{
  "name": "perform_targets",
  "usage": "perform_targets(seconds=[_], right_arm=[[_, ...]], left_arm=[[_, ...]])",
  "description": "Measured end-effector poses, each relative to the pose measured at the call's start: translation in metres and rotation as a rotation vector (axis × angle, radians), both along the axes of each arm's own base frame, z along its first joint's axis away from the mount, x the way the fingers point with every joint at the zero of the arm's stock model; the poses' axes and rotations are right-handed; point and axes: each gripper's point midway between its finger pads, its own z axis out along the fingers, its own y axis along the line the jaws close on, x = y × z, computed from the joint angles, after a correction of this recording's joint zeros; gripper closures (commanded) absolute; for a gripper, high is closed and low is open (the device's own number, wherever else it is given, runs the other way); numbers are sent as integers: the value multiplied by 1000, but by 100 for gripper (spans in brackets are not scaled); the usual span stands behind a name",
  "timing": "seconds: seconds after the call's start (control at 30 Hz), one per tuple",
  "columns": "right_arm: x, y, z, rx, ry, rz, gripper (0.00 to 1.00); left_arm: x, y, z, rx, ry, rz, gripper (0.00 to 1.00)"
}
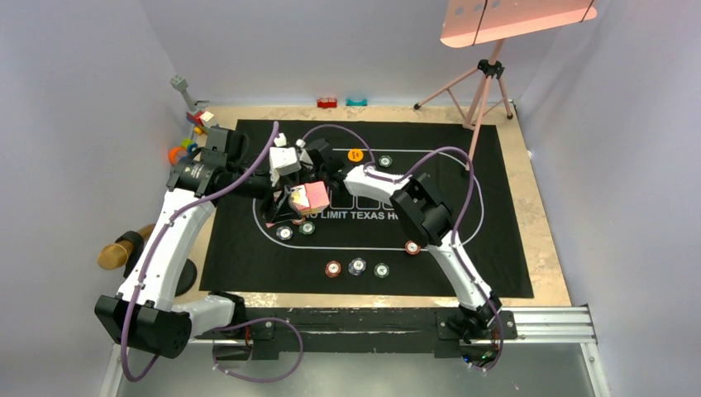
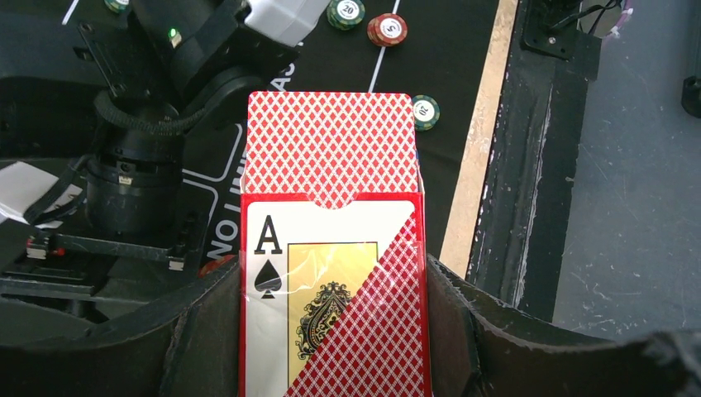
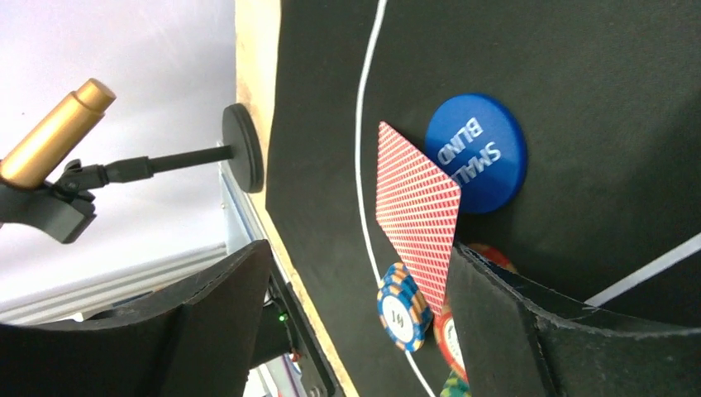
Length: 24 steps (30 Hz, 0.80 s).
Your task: Distribute texas hold em gaming equipment
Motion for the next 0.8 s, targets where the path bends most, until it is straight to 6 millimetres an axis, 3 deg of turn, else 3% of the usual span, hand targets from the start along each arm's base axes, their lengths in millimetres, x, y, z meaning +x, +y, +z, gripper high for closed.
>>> perform_targets(seconds=[0.2, 0.37, 0.57, 0.8], right_arm=[[0, -8, 42, 19, -80, 1, 15], [5, -25, 93, 63, -160, -20, 10], [20, -68, 140, 89, -238, -88, 8], [15, -143, 150, 54, -239, -198, 5]], left_arm=[[0, 0, 0, 0, 6, 6, 78], [-2, 1, 0, 0, 5, 6, 79], [-2, 1, 0, 0, 4, 6, 80], [0, 1, -1, 2, -4, 8, 81]])
